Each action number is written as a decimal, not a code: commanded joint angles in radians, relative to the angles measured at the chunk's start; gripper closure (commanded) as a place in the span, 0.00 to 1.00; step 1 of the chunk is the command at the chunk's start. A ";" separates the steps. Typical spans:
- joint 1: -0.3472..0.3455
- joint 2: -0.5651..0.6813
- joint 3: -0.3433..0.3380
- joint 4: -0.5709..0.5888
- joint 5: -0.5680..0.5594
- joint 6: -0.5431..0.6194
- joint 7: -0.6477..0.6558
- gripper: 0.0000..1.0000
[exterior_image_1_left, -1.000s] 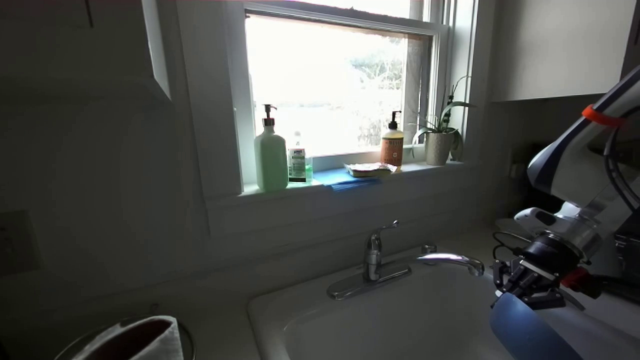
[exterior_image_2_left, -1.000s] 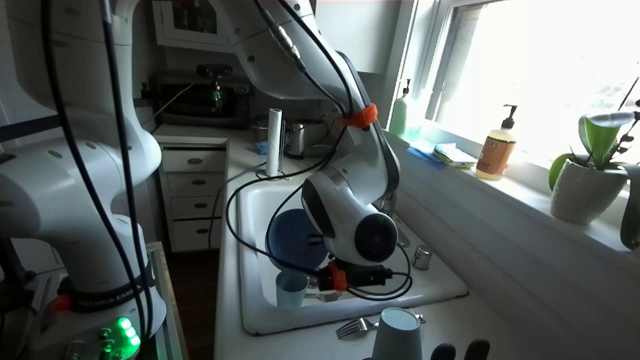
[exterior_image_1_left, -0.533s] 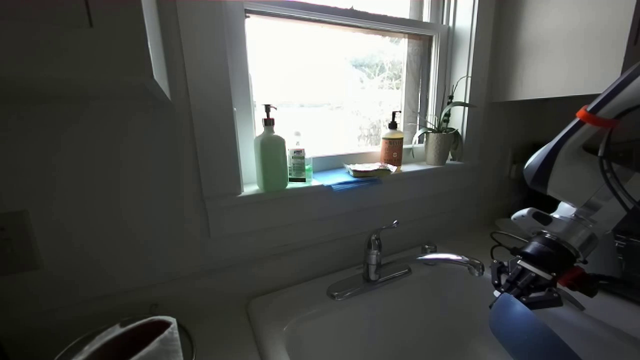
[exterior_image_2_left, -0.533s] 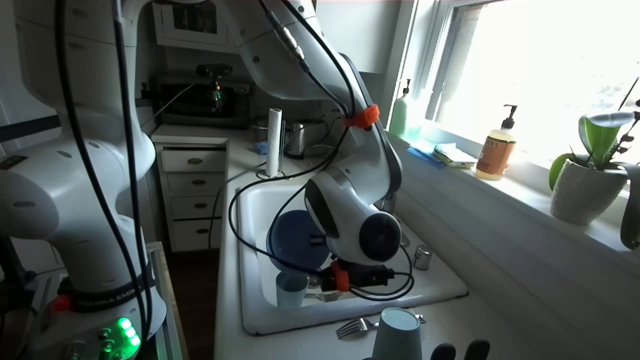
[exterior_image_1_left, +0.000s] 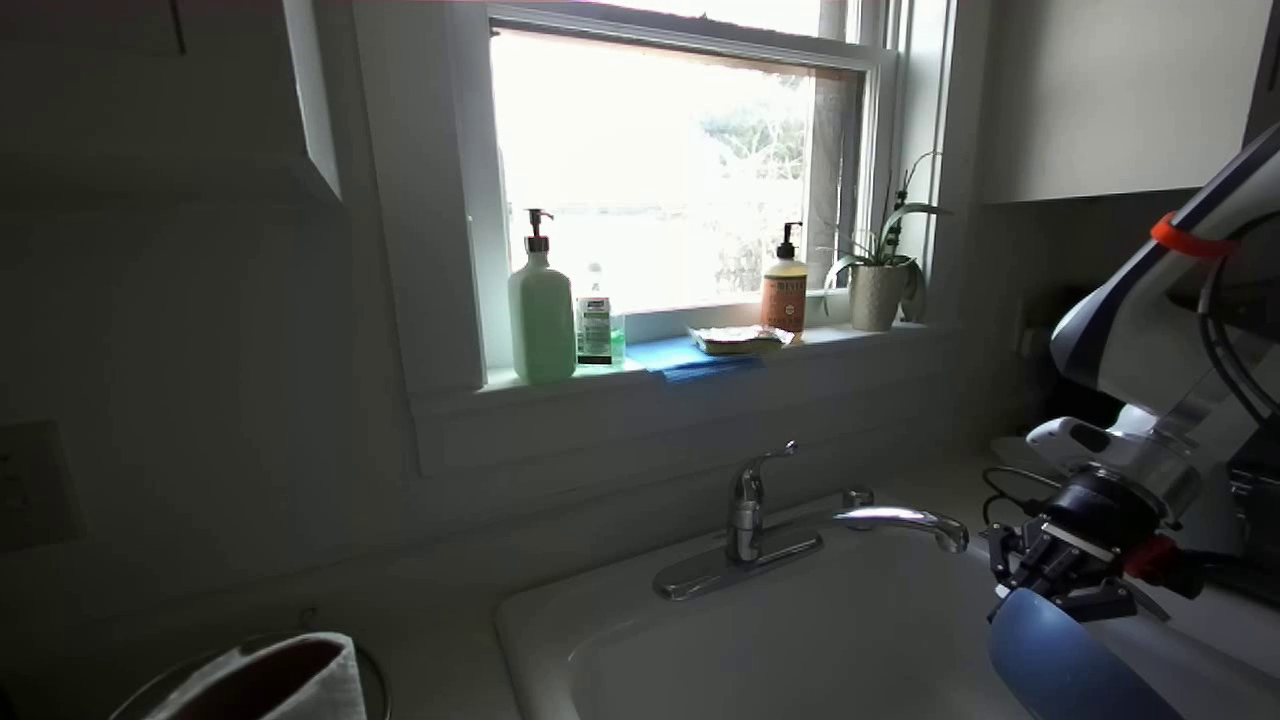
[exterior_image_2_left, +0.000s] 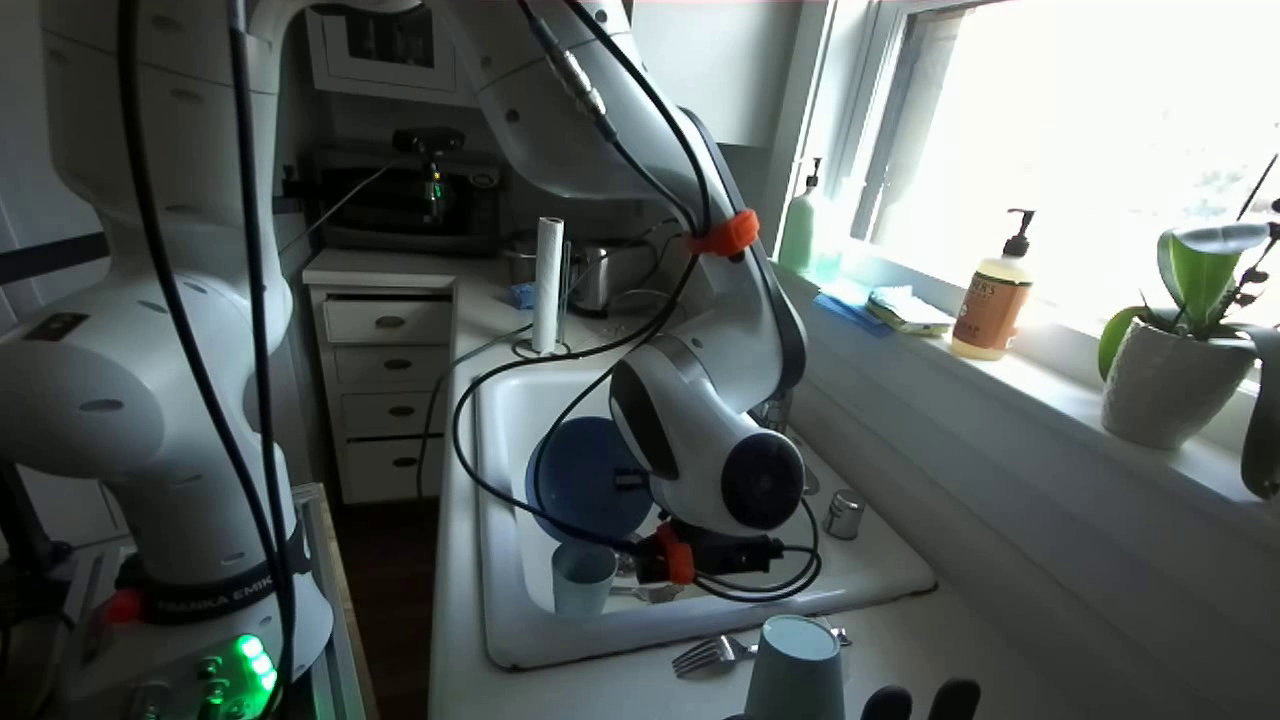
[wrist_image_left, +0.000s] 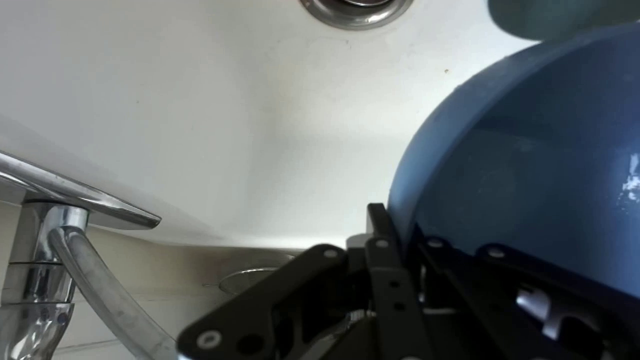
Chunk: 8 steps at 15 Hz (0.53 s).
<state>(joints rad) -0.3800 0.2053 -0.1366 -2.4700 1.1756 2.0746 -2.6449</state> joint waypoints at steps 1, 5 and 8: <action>0.037 0.002 -0.049 0.009 0.013 -0.049 -0.012 0.99; 0.045 0.004 -0.066 0.008 0.028 -0.078 -0.029 0.99; 0.047 0.002 -0.075 0.008 0.029 -0.094 -0.034 0.99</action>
<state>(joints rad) -0.3492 0.2053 -0.1849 -2.4700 1.1767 2.0189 -2.6555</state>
